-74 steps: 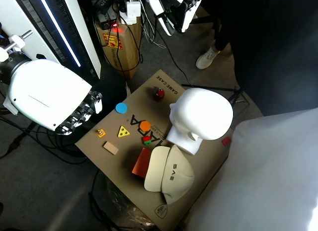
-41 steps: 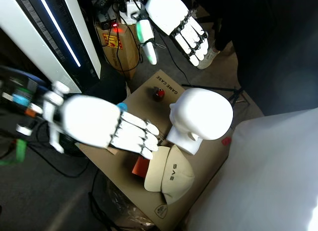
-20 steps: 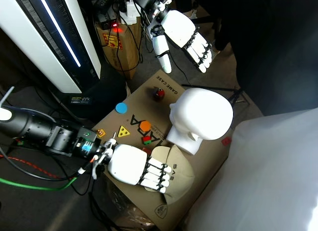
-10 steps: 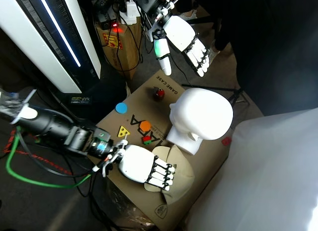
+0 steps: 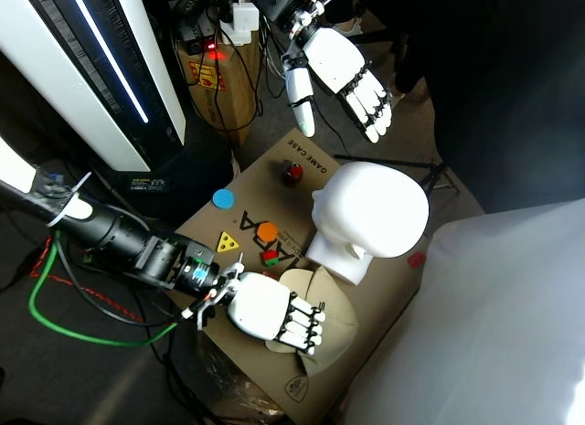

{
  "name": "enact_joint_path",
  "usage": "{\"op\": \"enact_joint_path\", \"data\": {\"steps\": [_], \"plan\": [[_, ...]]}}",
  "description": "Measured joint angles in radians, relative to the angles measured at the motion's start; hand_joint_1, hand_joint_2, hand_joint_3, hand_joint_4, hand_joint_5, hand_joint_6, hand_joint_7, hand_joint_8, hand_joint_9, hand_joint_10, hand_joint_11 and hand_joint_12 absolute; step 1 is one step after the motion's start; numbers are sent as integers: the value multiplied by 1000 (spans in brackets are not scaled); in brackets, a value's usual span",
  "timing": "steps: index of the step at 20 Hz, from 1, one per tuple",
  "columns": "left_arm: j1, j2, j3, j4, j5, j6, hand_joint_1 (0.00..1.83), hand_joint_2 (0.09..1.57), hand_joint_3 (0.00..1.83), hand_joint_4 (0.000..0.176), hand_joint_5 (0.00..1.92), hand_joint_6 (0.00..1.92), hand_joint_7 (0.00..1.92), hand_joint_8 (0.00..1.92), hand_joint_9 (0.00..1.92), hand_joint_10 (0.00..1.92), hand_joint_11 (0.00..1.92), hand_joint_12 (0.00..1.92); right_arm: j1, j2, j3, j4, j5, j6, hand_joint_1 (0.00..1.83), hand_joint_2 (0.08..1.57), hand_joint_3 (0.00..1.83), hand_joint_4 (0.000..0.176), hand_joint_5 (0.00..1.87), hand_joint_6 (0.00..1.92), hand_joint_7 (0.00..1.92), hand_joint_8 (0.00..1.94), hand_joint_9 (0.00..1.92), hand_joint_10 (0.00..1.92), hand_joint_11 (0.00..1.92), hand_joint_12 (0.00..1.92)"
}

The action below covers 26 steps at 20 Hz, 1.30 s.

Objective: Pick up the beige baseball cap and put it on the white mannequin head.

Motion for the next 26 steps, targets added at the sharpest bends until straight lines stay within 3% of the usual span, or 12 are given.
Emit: {"op": "enact_joint_path", "data": {"steps": [4,26], "plan": [[-1,0,23,1,-1,0,0,1128,0,0,130,0,134,3,113,5,0,461,7,-14,28,-11,5,14,1154,1081,3,0,189,5,218,1,189,7,0,574],[-7,7,48,21,-2,-1,0,1142,2,0,115,0,117,2,100,1,0,435,19,-28,43,-10,-11,82,1132,1081,0,0,223,5,269,5,228,6,0,722]]}}
